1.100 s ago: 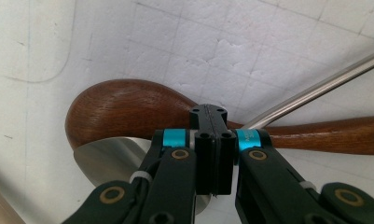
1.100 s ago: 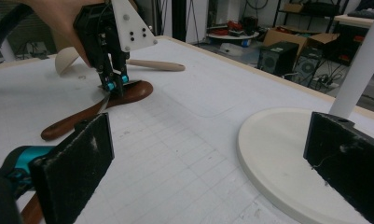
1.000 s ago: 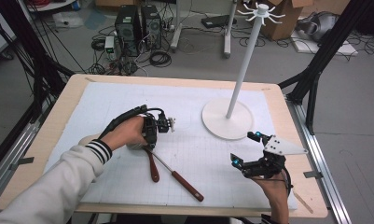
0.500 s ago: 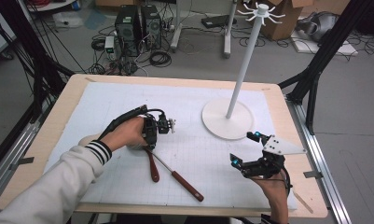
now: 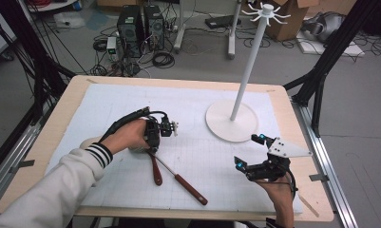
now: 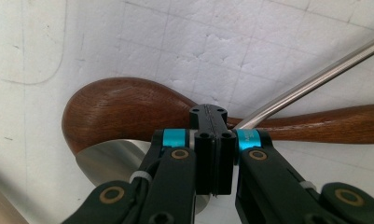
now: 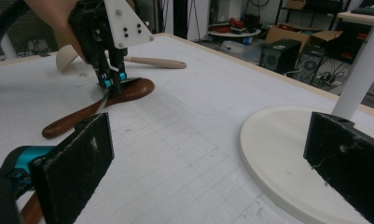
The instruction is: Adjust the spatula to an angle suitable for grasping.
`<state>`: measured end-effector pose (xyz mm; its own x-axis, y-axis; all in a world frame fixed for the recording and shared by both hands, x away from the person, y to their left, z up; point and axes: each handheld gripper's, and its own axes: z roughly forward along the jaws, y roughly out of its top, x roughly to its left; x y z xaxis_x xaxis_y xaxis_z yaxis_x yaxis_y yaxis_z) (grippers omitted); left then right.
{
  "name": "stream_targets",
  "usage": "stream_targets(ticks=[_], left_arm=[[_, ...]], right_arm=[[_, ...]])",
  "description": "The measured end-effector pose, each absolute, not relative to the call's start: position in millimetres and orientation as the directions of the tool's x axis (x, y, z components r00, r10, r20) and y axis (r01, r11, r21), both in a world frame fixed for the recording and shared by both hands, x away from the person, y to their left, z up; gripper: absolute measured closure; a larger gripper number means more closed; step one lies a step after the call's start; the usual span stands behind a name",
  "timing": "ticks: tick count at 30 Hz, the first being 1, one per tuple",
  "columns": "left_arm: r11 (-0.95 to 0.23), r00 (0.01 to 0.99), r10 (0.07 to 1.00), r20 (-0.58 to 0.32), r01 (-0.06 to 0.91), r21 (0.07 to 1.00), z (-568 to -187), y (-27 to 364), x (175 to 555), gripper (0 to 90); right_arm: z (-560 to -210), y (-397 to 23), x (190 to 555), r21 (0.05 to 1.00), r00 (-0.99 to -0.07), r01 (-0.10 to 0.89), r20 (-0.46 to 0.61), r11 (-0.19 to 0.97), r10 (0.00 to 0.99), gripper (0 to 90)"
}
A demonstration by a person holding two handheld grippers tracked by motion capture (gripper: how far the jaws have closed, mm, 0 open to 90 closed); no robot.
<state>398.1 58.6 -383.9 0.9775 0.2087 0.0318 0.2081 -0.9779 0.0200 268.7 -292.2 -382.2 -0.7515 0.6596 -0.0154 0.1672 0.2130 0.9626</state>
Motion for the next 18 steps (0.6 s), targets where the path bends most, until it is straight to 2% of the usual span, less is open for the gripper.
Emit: stream_targets(ticks=[18], left_arm=[[-0.978, 0.978, 0.206, 0.009, 0.206, 0.011, -384.5, 58.8, 396.2, 89.4]], right_arm=[[-382.1, -293.2, 268.3, 0.963, -0.749, 0.169, -0.012, 0.209, 0.662, 0.5]])
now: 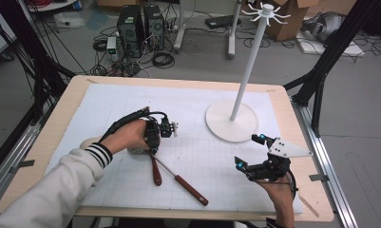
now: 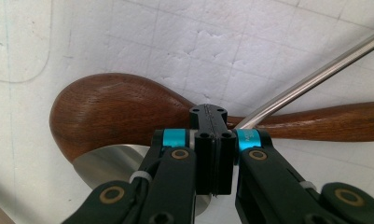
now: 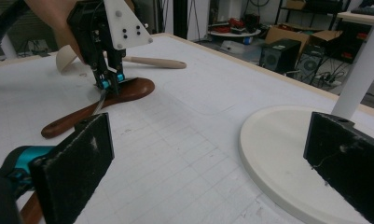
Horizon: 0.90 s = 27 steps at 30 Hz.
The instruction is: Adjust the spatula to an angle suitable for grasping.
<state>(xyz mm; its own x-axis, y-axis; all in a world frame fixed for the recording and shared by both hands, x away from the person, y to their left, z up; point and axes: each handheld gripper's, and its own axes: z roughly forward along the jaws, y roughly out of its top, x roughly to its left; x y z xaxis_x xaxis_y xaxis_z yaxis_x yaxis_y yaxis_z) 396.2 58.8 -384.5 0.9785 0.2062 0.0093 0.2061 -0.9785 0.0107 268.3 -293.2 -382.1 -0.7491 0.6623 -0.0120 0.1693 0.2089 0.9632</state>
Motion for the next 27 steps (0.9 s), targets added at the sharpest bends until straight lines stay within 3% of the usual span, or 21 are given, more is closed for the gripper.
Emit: stream_targets(ticks=[27], left_arm=[[-0.989, 0.989, 0.148, -0.018, 0.148, 0.021, -383, 63, 384, 89.4]], right_arm=[[-383, -292, 269, 0.962, -0.749, 0.172, -0.014, 0.214, 0.662, 0.5]])
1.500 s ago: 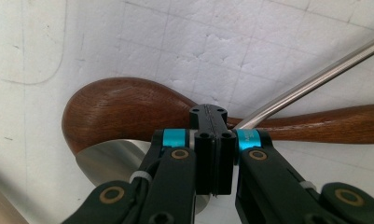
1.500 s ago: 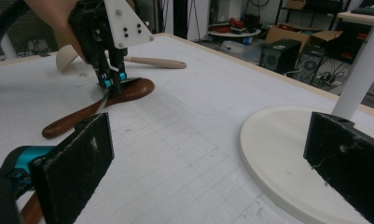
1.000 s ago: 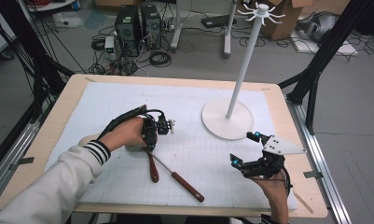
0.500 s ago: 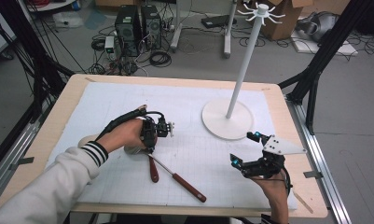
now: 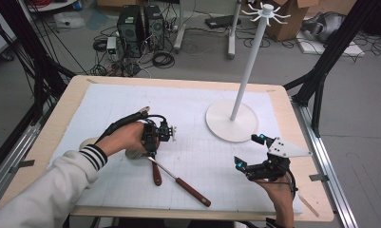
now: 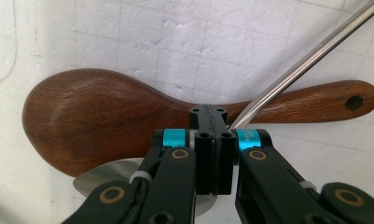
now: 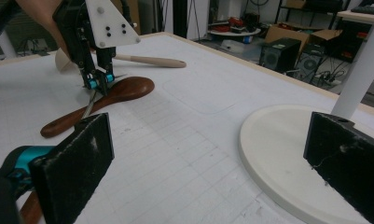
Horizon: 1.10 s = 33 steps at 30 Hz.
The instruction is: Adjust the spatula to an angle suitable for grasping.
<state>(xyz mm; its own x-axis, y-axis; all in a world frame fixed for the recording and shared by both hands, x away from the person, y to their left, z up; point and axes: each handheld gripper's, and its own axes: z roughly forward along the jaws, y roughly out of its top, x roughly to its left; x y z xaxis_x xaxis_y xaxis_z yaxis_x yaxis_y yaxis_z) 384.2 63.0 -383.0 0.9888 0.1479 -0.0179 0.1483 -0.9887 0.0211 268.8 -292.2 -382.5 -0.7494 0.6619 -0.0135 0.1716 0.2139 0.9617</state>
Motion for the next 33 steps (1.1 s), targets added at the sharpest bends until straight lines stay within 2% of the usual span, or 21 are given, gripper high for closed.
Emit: stream_targets(ticks=[33], left_arm=[[-0.988, 0.988, 0.151, -0.039, 0.152, 0.028, -380, 73, 378, 89.4]], right_arm=[[-383, -292, 269, 0.960, -0.750, 0.175, -0.014, 0.218, 0.662, 0.5]])
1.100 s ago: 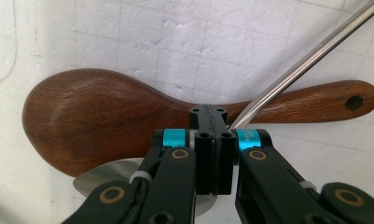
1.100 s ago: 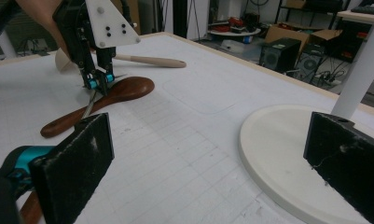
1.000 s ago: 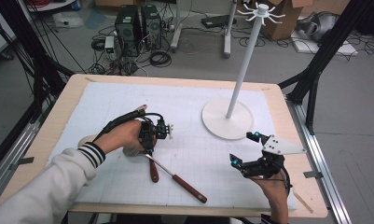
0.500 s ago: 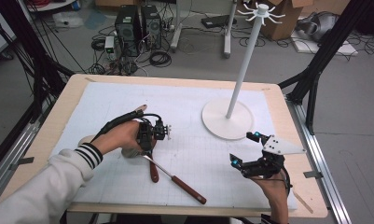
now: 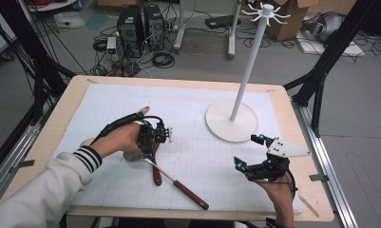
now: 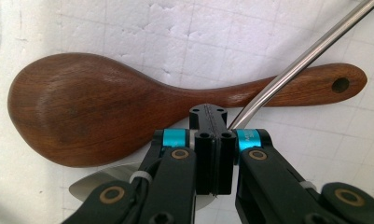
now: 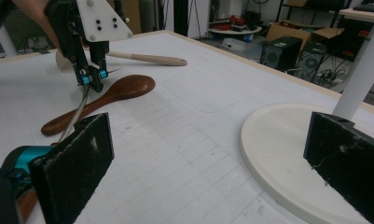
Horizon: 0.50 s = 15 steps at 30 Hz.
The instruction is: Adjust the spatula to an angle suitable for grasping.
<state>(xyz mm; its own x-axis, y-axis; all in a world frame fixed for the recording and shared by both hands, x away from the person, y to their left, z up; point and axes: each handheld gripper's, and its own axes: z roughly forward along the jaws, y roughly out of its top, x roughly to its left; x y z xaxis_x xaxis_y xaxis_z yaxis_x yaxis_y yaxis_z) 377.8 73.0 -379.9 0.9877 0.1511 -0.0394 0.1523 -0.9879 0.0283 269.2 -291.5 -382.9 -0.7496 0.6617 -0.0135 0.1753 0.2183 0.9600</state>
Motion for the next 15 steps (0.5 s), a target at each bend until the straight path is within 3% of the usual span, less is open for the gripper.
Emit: stream_targets(ticks=[15], left_arm=[[-0.986, 0.986, 0.160, -0.038, 0.162, 0.031, -378.0, 76.4, 378.8, 89.4]], right_arm=[[-382.8, -291.4, 269.0, 0.960, -0.750, 0.176, -0.012, 0.217, 0.661, 0.5]])
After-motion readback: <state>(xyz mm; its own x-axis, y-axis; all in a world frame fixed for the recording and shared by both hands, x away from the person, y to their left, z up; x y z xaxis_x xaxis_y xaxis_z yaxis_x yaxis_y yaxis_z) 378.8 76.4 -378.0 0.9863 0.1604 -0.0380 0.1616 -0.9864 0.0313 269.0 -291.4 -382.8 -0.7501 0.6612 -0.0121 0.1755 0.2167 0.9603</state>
